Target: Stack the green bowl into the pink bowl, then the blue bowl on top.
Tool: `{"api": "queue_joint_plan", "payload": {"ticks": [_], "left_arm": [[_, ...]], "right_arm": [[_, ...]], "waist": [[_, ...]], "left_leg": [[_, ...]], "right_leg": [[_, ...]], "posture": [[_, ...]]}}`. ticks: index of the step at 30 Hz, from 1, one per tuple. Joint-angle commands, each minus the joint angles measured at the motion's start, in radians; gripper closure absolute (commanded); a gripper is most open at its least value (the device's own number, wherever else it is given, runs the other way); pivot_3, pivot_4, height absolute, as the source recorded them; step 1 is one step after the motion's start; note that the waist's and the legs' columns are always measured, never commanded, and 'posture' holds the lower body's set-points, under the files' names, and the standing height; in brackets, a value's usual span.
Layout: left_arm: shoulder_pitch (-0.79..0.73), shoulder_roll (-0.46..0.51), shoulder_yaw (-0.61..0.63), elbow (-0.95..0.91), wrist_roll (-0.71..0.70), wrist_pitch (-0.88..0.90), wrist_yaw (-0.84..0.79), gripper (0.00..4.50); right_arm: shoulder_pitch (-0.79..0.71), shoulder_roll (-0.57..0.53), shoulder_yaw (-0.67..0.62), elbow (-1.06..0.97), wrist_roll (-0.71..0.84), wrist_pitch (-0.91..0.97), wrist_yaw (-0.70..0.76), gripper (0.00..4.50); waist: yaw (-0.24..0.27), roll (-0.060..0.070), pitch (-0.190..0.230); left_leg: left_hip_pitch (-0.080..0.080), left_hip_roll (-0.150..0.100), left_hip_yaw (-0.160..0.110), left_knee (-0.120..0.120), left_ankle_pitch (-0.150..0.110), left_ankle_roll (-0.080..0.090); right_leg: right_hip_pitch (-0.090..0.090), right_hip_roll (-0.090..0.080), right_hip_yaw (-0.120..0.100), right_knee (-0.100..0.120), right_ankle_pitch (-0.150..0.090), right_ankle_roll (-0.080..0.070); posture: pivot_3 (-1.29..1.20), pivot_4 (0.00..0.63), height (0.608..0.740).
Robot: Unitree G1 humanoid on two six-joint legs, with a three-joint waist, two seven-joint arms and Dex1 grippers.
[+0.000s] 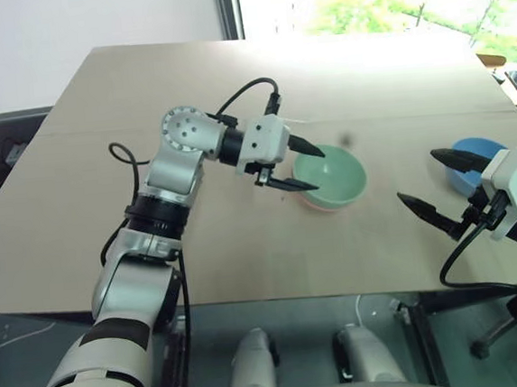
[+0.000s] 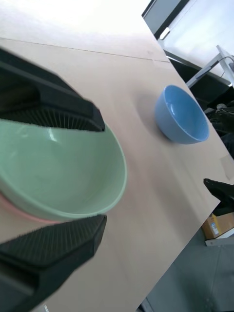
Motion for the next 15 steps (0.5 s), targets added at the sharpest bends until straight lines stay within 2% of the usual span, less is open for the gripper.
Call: {"api": "queue_joint_plan", "payload": {"ticks": [1, 7, 12, 15], "left_arm": [[0.001, 0.006, 0.055, -0.071, -0.038, 0.054, 0.047, 0.03], [0.064, 0.063, 0.188, -0.180, -0.145, 0.235, 0.133, 0.03], [0.232, 0.093, 0.315, -0.322, -0.248, 0.353, 0.250, 0.03], [0.344, 0.151, 0.353, -0.395, -0.329, 0.441, 0.204, 0.03]], "right_arm": [[0.011, -0.019, -0.062, -0.046, 0.068, 0.004, 0.016, 0.00], [0.028, -0.041, -0.074, -0.014, 0.073, -0.005, 0.014, 0.00], [-0.035, -0.113, -0.023, 0.147, -0.109, 0.025, -0.095, 0.00], [-0.139, -0.146, 0.031, 0.291, -0.182, 0.112, -0.173, 0.00]], "waist": [[0.000, 0.000, 0.000], [-0.011, 0.000, 0.000], [-0.016, 0.000, 0.000], [-0.015, 0.000, 0.000]], "left_leg": [[0.000, 0.000, 0.000, 0.000, 0.000, 0.000], [0.000, 0.000, -0.002, 0.001, 0.000, 0.000], [0.000, 0.000, -0.002, 0.003, 0.000, 0.000], [0.000, 0.000, -0.002, 0.005, 0.000, 0.000]], "right_leg": [[0.000, 0.000, 0.000, 0.000, 0.000, 0.000], [0.000, 0.000, -0.001, 0.001, 0.000, 0.000], [0.002, 0.000, -0.001, 0.001, 0.000, 0.000], [0.002, -0.001, -0.002, 0.003, 0.000, 0.000]], "posture": [[0.00, 0.150, 0.740], [0.00, 0.150, 0.740], [0.00, 0.150, 0.740], [0.00, 0.150, 0.740]]}}
